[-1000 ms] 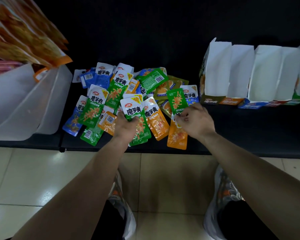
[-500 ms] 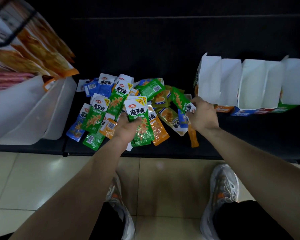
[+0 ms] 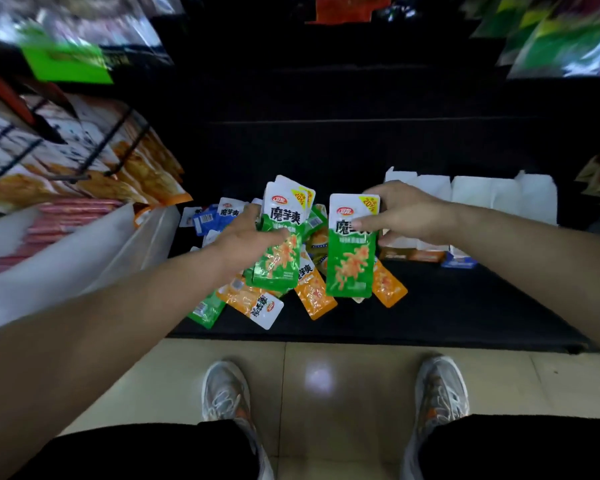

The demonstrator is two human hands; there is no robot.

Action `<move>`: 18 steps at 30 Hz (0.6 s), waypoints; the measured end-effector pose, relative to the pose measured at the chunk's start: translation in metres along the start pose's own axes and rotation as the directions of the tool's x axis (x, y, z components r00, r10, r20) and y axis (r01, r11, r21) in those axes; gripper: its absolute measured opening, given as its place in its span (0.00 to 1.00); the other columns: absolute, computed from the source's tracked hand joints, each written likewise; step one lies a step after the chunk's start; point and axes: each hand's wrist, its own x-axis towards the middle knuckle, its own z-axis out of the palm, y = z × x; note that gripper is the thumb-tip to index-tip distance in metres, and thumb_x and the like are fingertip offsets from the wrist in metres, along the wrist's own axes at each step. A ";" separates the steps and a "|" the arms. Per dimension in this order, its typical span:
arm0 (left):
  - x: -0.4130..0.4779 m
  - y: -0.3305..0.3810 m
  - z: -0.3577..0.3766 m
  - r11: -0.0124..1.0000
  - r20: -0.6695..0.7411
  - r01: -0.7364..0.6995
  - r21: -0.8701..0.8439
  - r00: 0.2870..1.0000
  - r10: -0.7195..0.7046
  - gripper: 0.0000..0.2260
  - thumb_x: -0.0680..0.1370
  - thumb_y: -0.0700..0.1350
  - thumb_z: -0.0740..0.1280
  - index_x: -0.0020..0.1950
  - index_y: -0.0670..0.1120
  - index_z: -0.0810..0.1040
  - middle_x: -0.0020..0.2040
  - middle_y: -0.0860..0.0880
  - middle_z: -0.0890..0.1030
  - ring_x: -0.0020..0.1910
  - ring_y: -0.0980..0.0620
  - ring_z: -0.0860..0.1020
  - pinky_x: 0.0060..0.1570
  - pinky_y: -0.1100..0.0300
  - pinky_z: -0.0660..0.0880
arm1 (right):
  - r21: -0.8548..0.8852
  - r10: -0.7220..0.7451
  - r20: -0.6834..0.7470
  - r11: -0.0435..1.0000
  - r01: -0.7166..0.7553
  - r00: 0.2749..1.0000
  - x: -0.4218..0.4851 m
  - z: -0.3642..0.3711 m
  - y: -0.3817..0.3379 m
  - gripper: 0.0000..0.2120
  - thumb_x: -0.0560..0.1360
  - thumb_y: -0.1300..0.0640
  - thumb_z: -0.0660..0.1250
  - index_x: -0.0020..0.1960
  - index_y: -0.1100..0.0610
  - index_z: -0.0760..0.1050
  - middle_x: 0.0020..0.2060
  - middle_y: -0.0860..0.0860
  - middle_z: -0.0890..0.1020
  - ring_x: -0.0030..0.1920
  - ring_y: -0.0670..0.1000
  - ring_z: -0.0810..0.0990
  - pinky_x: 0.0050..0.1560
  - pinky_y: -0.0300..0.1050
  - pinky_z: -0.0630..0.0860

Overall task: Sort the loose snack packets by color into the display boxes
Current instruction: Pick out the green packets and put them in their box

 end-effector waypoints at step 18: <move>-0.039 0.060 0.009 0.879 -0.017 -0.149 -0.452 0.987 0.159 0.35 0.66 0.59 0.76 0.71 0.54 0.70 0.69 0.50 0.76 0.71 0.47 0.71 0.73 0.42 0.65 | 0.412 -0.156 -0.202 0.882 0.229 0.967 -0.010 0.037 -0.042 0.19 0.69 0.61 0.78 0.59 0.57 0.81 0.53 0.51 0.86 0.54 0.54 0.85 0.62 0.60 0.79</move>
